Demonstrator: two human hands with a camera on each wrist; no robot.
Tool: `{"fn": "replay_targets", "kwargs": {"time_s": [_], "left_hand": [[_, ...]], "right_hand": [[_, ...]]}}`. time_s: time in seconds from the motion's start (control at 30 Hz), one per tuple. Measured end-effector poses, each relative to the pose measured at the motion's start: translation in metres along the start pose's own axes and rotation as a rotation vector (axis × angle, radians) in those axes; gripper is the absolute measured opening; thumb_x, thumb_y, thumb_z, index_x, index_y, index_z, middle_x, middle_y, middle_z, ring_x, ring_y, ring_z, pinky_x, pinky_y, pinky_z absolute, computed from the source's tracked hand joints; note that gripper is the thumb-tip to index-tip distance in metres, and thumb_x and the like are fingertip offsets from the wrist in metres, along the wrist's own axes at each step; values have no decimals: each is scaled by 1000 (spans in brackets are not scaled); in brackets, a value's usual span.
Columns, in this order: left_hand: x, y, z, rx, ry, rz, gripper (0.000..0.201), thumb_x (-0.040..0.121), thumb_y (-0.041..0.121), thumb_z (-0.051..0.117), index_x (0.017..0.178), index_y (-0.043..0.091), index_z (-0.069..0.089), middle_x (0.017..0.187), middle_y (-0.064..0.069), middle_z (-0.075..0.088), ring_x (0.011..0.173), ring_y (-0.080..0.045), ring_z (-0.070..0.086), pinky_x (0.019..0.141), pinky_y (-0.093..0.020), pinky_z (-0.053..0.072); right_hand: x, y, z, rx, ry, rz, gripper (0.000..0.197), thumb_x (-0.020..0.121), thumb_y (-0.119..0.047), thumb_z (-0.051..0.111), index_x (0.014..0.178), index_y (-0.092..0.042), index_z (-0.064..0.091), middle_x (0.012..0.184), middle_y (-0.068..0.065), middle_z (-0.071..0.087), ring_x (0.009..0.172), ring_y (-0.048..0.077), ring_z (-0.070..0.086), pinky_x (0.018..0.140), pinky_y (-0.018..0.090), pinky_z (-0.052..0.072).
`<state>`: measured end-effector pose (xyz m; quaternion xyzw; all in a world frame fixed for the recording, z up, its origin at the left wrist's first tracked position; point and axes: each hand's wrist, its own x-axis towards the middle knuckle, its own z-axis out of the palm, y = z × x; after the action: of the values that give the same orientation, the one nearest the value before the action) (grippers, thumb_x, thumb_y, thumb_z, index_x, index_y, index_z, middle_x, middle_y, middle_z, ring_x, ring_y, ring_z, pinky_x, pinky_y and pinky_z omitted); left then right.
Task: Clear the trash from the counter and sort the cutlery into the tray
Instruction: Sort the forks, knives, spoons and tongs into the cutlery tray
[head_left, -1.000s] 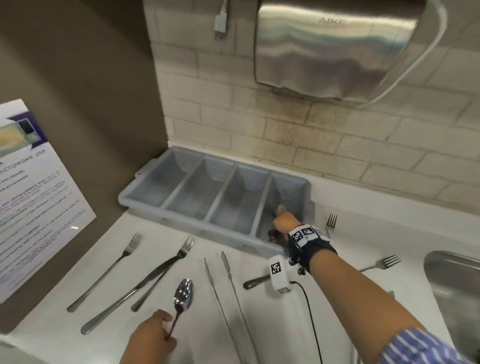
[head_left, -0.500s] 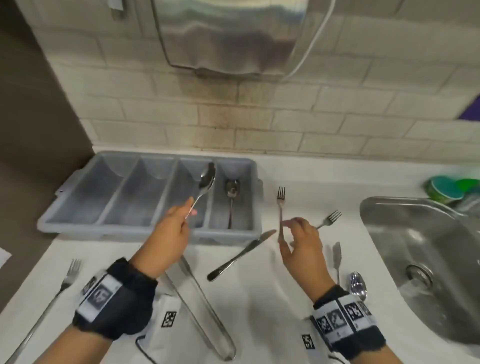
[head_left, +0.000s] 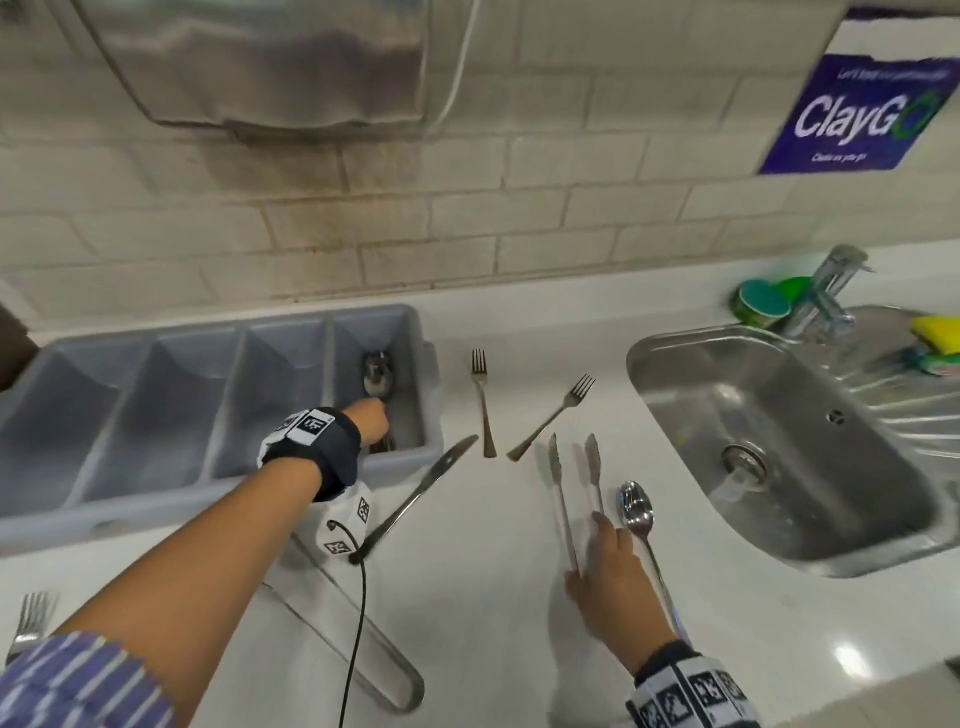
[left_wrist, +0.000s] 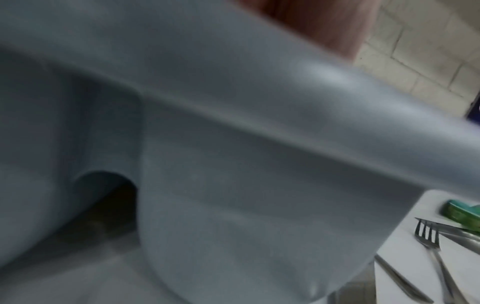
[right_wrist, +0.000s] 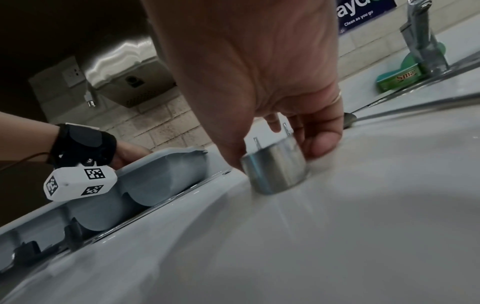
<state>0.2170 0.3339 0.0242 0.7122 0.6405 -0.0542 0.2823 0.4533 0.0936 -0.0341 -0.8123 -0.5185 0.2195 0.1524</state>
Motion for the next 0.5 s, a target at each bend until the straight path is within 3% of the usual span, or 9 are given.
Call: {"fn": "replay_targets", "kwargs": {"time_s": [0.07,0.17,0.27,0.33,0.4,0.47,0.5], "left_hand": [[-11,0,-2,-61,61,16,35,92,0,39,123,-4,53,132,-25,53,121,-36,51,101,-36,40],[-54,-3,-4,-209,343,137,35,88,-2,44,119,5,59,129,-21,55,119,-35,50,103,-37,39],[-113,-18,17,-180,570,179,14,86,18,55,97,10,61,106,-12,59,97,-31,56,89,-41,48],[-146,-30,44,-141,494,11,30,84,38,57,99,12,53,105,-9,54,89,-28,58,79,-39,52],[-164,-45,77,-75,302,-203,58,80,56,54,115,11,43,117,-11,47,96,-31,59,79,-37,51],[-176,-54,109,-92,173,-322,79,75,65,52,129,12,31,134,-13,33,105,-32,58,87,-36,49],[-180,-56,121,-117,162,-342,85,73,66,53,134,14,25,142,-13,23,110,-32,56,91,-35,49]], "right_hand": [[0,-1,-3,58,-2,11,75,80,-16,65,142,-8,22,134,16,39,101,30,58,83,33,49],[-1,-5,-14,134,32,-22,71,80,-8,64,140,-5,26,138,20,35,112,34,51,87,32,44],[-6,-12,-27,197,20,-73,68,83,-4,63,140,-5,27,141,19,32,106,32,49,82,28,38],[-4,-19,-32,232,33,-131,65,84,-5,62,140,-7,28,136,19,36,101,30,51,81,24,34],[1,-34,-36,265,36,-213,62,86,-8,60,139,-10,29,129,15,39,103,24,53,82,24,35],[11,-56,-40,324,30,-320,57,87,-9,58,138,-12,31,120,9,39,90,-2,52,78,16,38],[17,-70,-41,362,23,-367,54,88,-9,57,136,-13,32,116,5,39,77,-7,51,71,8,38]]}}
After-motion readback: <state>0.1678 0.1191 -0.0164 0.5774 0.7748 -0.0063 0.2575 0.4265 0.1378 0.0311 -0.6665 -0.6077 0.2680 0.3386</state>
